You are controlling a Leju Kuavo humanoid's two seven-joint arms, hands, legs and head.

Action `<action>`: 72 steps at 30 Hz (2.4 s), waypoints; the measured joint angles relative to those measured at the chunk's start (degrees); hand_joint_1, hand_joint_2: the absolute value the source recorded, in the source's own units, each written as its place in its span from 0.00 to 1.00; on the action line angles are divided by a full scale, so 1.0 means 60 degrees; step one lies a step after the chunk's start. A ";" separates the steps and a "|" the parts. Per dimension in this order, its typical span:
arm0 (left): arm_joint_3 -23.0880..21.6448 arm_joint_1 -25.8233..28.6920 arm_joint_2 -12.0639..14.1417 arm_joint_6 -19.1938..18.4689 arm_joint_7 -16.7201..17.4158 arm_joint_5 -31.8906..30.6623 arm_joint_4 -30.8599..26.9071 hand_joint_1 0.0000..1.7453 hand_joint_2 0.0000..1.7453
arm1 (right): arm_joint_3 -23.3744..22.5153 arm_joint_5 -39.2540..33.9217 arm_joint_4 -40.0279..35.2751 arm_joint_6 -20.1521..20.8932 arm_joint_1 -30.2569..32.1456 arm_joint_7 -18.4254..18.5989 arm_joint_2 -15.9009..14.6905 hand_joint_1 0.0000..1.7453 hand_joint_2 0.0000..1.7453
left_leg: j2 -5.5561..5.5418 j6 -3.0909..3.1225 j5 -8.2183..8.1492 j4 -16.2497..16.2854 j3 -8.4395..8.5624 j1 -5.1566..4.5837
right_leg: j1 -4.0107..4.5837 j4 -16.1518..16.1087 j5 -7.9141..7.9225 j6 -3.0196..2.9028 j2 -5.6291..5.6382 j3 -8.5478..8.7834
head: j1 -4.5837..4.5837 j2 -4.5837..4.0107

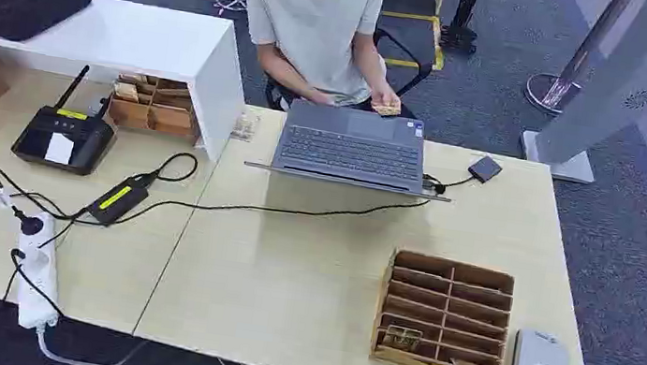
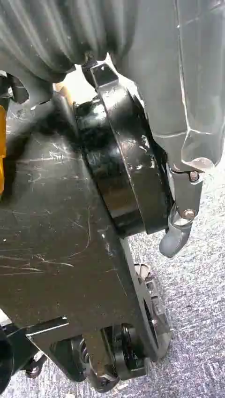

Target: Pass the card to the sensor for recognition and then transmit it.

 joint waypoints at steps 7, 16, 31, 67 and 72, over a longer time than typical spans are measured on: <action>0.0000 0.0000 -0.0011 0.0025 -0.0018 0.0109 0.0007 0.00 1.00 | -0.1359 -0.0547 -0.0794 0.0000 -0.0536 -0.2863 0.0295 0.00 1.00 | 0.0001 -0.0001 0.0000 0.0000 0.0003 0.0002 | 0.0002 0.0001 -0.0002 -0.0002 0.0000 -0.0005 | 0.0000 0.0000; -0.0277 -0.0005 0.0200 -0.0685 -0.0120 -0.0576 0.0015 0.00 1.00 | -0.1788 -0.1107 -0.3238 0.6290 -0.0601 -0.0519 -0.2715 0.00 1.00 | 0.0003 0.0052 -0.0015 0.0006 -0.0010 -0.0084 | -0.0086 -0.0005 0.0022 0.0058 0.0010 -0.0006 | -0.0011 0.0000; -0.0510 -0.0034 0.0240 -0.0801 -0.0171 -0.0630 0.0015 0.00 1.00 | -0.0461 -0.3017 -0.0539 0.4058 -0.1179 0.0343 -0.7585 0.00 1.00 | -0.0006 0.0101 -0.0002 0.0020 -0.0011 -0.0087 | -0.0086 -0.0007 0.0029 0.0111 0.0001 0.0000 | 0.0007 0.0000; -0.0539 -0.0059 0.0222 -0.0856 -0.0175 -0.1155 0.0015 0.00 1.00 | 0.6602 -0.3774 -0.9362 0.2809 0.2842 0.0318 -0.4707 0.00 1.00 | -0.0052 0.0082 0.0008 0.0011 -0.0021 -0.0069 | -0.0074 0.0004 0.0003 0.0084 -0.0034 -0.0004 | 0.0007 0.0000; -0.0539 -0.0061 0.0233 -0.0871 -0.0175 -0.1169 0.0015 0.00 1.00 | 0.7042 -0.3767 -0.9704 0.2703 0.3039 0.0405 -0.4667 0.00 1.00 | -0.0049 0.0082 0.0008 0.0012 -0.0021 -0.0071 | -0.0075 0.0003 0.0004 0.0084 -0.0033 -0.0002 | 0.0007 0.0000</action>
